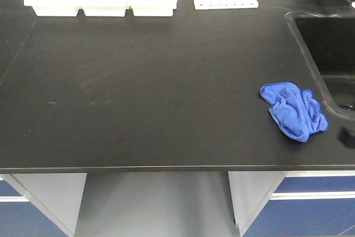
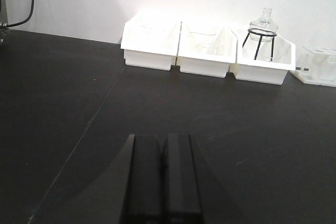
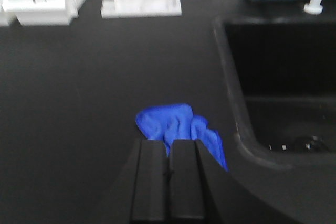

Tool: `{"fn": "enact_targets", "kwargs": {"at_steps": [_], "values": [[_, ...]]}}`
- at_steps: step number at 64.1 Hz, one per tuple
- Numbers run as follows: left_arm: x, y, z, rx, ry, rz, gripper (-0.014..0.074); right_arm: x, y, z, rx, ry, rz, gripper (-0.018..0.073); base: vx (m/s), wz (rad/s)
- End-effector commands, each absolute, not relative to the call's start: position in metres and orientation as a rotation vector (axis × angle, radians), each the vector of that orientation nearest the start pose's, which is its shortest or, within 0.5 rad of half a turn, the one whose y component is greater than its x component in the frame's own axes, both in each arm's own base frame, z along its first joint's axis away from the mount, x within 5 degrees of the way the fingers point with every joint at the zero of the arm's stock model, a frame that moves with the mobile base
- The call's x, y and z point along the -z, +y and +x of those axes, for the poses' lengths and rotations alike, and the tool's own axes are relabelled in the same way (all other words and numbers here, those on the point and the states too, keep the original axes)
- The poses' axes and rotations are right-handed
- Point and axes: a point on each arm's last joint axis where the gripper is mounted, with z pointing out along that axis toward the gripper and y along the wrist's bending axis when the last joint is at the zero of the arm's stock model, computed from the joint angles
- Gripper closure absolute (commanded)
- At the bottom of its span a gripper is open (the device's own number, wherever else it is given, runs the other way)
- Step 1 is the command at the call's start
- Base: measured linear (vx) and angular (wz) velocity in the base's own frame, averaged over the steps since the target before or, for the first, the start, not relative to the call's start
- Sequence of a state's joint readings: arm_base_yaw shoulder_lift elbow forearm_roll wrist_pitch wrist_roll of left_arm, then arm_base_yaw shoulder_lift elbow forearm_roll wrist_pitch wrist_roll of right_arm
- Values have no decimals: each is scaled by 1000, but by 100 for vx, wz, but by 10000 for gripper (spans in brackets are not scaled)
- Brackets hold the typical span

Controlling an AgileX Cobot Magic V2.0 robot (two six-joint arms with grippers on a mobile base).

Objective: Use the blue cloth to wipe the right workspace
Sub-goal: 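Lower the right gripper onto the blue cloth and close on it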

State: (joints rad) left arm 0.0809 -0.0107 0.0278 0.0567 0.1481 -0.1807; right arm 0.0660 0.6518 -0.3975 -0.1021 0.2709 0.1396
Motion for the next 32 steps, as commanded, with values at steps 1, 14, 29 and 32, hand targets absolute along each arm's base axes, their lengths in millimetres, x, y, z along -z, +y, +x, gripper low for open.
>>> {"fn": "enact_targets", "kwargs": {"at_steps": [1,14,29,32], "values": [[-188,5,57,42,1575,-177,602,-275,8,154,-29,1948,-38,559,0,0],[-188,5,57,42,1575,-177,602,-264,10,188,-31,2064,-34,518,0,0],[-188,5,57,42,1575,-177,602,-272,12,214,-30,2080,-36,332,0,0],[-188,5,57,42,1575,-177,602,-276,12,215,-30,2068,-36,274,0,0]]}}
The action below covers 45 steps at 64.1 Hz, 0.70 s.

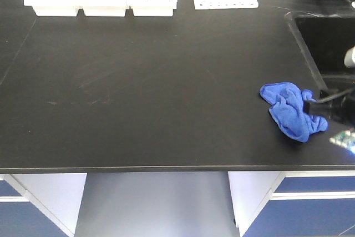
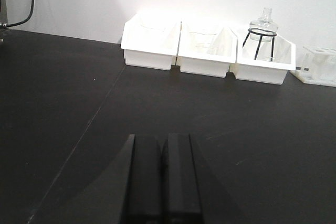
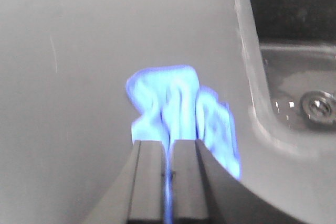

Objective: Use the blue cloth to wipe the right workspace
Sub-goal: 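Lower the right gripper onto the blue cloth and close on it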

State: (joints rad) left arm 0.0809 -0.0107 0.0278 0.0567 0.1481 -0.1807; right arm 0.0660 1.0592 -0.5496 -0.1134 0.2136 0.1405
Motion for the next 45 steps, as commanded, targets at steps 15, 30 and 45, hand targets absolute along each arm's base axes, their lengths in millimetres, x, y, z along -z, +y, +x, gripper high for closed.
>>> {"fn": "enact_targets", "kwargs": {"at_steps": [15,30,45], "values": [[-188,5,57,42,1575,-177,602,-273,12,219,-15,2088,-55,56,0,0],[-188,5,57,42,1575,-177,602,-240,12,236,-50,2249,28,57,0,0],[-188,5,57,42,1575,-177,602,-218,12,247,-3,2340,-34,57,0,0]]}}
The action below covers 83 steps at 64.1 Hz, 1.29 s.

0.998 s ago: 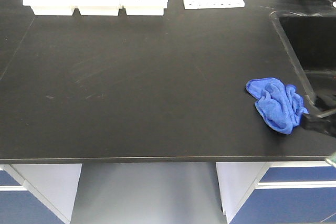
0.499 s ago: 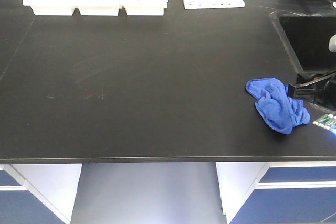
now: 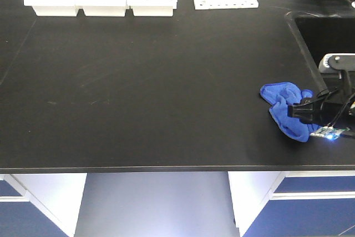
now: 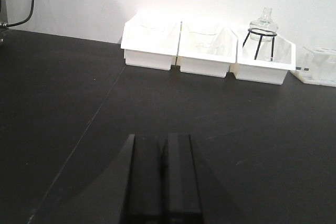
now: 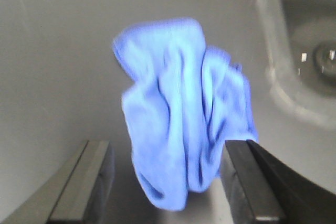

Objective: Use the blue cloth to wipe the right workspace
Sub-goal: 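Lower the right gripper onto the blue cloth and close on it, then lift the blue cloth up with the right gripper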

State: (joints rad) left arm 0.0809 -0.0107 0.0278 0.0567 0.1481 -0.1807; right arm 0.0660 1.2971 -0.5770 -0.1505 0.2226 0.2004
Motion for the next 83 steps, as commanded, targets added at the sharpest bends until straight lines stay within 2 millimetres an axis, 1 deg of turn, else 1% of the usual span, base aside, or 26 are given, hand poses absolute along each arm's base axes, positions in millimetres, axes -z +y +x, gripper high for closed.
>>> {"fn": "enact_targets", "kwargs": {"at_steps": [1,8,11,18,21,27,42,59,72,78,83], "values": [[-188,5,57,42,1575,-177,602,-217,12,247,-1,2343,-37,57,0,0],[-188,5,57,42,1575,-177,602,-216,12,259,-2,2383,-8,57,0,0],[-188,5,57,42,1575,-177,602,-217,13,268,-1,2389,-1,57,0,0],[-188,5,57,42,1575,-177,602,-227,13,287,-6,2400,52,57,0,0],[-188,5,57,42,1575,-177,602,-228,12,292,-2,2433,84,57,0,0],[-188,5,57,42,1575,-177,602,-227,12,300,24,2468,71,57,0,0],[-188,5,57,42,1575,-177,602,-207,12,309,45,2519,48,57,0,0],[-188,5,57,42,1575,-177,602,-195,13,315,37,2526,39,57,0,0],[-188,5,57,42,1575,-177,602,-169,14,323,35,2576,31,57,0,0],[-188,5,57,42,1575,-177,602,-157,14,325,32,2603,38,78,0,0],[-188,5,57,42,1575,-177,602,-150,14,326,35,2627,36,127,0,0]]}}
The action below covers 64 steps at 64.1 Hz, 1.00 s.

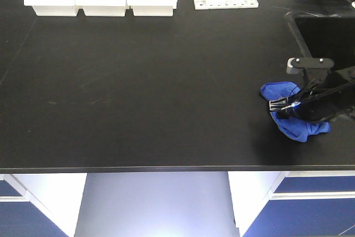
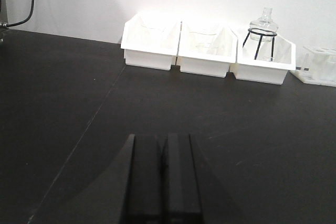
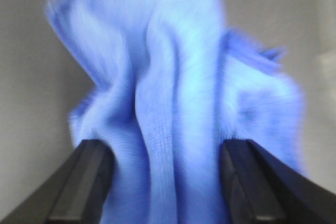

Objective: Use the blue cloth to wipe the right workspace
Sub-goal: 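Lift the blue cloth up with the right gripper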

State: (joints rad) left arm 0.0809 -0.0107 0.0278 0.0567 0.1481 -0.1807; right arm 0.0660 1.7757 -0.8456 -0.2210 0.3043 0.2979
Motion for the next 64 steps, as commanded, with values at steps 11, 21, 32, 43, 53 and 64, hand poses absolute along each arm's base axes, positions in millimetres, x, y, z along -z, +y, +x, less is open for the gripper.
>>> {"fn": "enact_targets", "kwargs": {"at_steps": [11,21,32,43,53,64], "values": [[-188,5,57,42,1575,-177,602,-152,15,328,36,2601,2,362,0,0],[-188,5,57,42,1575,-177,602,-168,17,330,41,2501,-100,573,0,0],[-188,5,57,42,1575,-177,602,-205,16,319,45,2427,-81,570,0,0],[-188,5,57,42,1575,-177,602,-255,14,297,24,2307,-32,567,0,0],[-188,5,57,42,1575,-177,602,-299,11,267,16,2199,-3,567,0,0],[-188,5,57,42,1575,-177,602,-325,9,230,-19,2201,58,567,0,0]]}}
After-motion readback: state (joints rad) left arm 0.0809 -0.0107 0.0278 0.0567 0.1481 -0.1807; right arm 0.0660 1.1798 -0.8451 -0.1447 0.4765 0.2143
